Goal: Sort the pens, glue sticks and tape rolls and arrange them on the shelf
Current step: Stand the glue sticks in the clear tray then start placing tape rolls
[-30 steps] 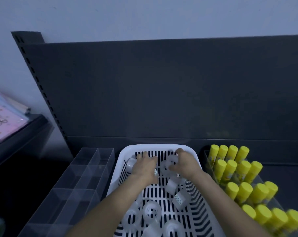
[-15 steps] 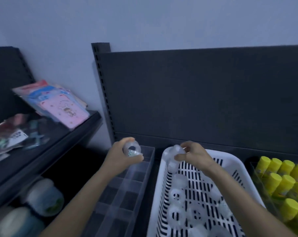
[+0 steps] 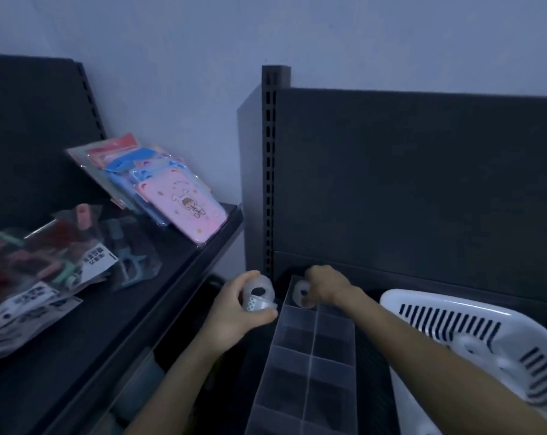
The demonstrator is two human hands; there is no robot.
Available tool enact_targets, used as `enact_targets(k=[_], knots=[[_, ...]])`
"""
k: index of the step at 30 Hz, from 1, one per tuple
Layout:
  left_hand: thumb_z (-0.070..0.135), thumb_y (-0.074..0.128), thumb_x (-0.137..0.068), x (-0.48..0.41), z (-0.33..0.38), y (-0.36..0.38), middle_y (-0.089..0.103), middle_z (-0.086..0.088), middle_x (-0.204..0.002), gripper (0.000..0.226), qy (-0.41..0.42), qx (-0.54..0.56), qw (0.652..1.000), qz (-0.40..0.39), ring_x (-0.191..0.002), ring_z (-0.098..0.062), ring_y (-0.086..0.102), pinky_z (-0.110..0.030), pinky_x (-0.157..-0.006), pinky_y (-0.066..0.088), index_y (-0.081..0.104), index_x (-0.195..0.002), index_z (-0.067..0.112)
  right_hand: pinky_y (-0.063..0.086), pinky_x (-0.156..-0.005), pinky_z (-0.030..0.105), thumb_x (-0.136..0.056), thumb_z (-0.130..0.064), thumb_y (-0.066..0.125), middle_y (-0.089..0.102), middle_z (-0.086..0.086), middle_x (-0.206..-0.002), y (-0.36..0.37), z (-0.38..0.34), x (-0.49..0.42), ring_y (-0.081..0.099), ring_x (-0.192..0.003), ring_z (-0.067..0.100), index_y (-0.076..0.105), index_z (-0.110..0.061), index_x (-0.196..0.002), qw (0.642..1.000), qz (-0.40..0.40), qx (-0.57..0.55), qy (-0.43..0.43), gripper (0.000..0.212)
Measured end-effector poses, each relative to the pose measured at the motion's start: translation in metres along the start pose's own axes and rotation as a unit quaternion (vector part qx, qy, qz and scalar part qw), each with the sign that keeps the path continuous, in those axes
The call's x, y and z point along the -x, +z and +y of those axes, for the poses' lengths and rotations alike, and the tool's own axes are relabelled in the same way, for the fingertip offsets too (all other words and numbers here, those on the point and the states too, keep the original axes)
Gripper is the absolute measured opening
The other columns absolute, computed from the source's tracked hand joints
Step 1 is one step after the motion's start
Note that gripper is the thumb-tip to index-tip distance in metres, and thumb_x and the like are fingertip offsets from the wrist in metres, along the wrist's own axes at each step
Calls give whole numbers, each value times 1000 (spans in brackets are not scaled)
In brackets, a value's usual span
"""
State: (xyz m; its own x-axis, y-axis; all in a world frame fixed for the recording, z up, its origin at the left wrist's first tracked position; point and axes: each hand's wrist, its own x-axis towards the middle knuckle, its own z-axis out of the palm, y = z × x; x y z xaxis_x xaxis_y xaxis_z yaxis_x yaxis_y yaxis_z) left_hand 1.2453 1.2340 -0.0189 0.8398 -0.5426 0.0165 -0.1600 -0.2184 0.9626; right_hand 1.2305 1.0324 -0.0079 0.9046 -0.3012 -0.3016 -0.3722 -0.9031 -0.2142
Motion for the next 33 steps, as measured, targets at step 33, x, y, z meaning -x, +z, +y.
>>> enact_targets(k=[33], knots=[[10,78,-69,-19,-10,11,63,5,-94,52,-25,31,999,-12,-89,-8,58,-11,-76,45,57,-116,18,49,-92,31,-77,-25,73,63,8,-119,10,18,10,59,-110,22,63,-7,-116,986,85,-138,-24,44]])
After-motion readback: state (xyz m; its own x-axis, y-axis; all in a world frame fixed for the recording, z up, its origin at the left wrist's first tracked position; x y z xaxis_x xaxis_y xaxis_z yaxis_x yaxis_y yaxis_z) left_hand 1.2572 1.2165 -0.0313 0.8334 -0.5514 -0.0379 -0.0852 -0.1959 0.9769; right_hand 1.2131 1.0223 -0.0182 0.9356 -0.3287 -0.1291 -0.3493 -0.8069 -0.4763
